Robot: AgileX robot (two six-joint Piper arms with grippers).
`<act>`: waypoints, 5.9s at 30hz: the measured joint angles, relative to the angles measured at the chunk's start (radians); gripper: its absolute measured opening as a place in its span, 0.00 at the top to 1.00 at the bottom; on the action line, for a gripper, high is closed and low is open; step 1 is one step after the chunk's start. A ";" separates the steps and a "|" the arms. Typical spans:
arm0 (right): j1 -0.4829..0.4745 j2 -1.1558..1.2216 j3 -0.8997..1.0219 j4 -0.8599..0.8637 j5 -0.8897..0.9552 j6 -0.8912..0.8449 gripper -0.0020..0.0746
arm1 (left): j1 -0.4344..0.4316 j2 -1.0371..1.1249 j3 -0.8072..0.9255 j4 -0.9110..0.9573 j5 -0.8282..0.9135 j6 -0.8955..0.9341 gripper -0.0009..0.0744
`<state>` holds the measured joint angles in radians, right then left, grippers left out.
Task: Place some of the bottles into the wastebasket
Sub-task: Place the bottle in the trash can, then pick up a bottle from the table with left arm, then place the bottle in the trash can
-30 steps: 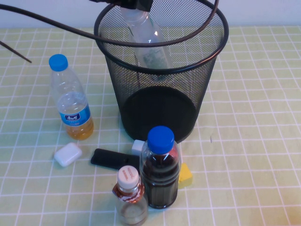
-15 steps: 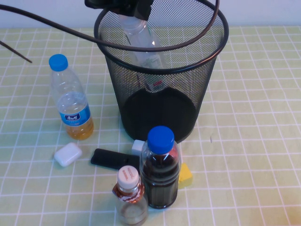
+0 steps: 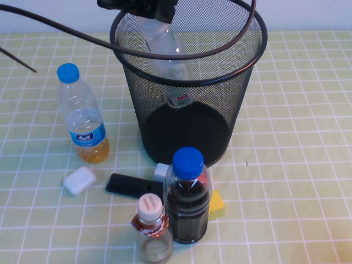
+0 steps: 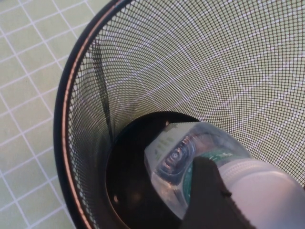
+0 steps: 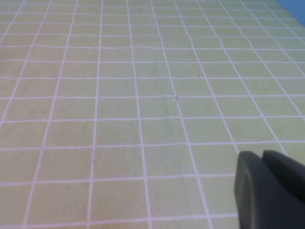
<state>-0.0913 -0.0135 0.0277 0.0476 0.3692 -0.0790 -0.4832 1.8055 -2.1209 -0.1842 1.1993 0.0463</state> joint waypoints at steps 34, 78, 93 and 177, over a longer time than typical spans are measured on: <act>0.000 0.000 0.000 -0.002 0.000 0.000 0.98 | 0.000 -0.233 0.005 0.135 0.066 0.000 0.94; 0.000 0.000 0.000 -0.002 0.000 0.000 0.98 | -0.118 -0.688 0.895 -0.107 0.055 0.238 0.99; 0.000 0.000 0.000 -0.002 0.000 0.000 0.98 | -0.379 -0.615 0.895 0.240 0.055 0.077 0.96; 0.000 0.000 0.000 -0.002 0.000 0.000 0.98 | -0.379 -0.563 0.635 0.247 0.059 -0.105 0.62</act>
<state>-0.0913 -0.0135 0.0277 0.0457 0.3692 -0.0790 -0.8622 1.2425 -1.4861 0.0624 1.2586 -0.0584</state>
